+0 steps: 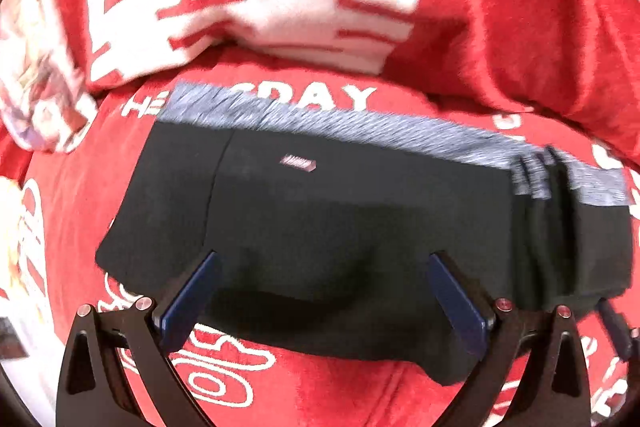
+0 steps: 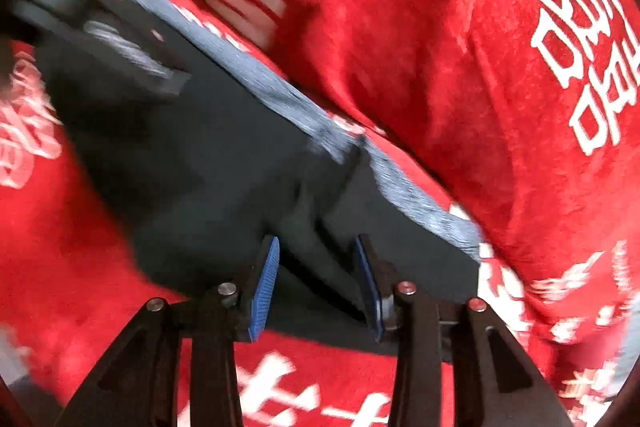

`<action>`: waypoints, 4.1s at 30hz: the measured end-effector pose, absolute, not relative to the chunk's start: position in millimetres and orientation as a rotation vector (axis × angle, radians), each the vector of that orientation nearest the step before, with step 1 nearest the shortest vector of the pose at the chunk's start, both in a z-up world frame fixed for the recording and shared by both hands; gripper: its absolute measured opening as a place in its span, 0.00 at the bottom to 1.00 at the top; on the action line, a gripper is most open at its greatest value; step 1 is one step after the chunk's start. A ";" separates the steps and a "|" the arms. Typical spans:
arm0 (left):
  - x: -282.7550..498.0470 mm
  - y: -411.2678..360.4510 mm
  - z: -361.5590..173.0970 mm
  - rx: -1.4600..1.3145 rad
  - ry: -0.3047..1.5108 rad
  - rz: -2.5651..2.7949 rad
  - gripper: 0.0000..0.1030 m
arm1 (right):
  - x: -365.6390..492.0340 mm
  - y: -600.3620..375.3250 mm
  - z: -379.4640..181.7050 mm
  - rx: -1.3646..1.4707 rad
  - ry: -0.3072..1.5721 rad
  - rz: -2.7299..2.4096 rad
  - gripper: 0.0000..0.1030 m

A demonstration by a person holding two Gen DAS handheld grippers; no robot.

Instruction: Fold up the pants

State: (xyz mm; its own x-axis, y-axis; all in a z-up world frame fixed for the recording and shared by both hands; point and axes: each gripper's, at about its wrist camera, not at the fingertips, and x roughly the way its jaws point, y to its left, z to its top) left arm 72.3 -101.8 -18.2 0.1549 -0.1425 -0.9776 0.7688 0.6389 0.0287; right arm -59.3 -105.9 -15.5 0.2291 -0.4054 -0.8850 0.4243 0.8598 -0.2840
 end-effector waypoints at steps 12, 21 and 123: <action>-18.5 -189.5 -17.9 0.625 1.388 -1.121 0.78 | -219.4 -236.4 -59.7 1.449 0.739 -0.561 0.40; -45.3 -210.8 -55.4 0.654 1.531 -1.172 0.34 | -245.7 -245.9 -98.3 1.650 0.578 -0.574 0.40; 10.6 -79.4 -32.3 0.750 1.361 -0.734 1.00 | -117.0 -191.0 -22.7 0.738 1.267 -0.572 0.67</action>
State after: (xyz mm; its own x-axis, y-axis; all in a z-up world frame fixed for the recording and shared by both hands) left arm 10.6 -79.4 -32.3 0.0711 -0.0257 -0.9971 0.8188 0.5724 0.0437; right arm -117.0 -191.0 -22.7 0.2177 0.0154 -0.9759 0.7420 0.6469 0.1757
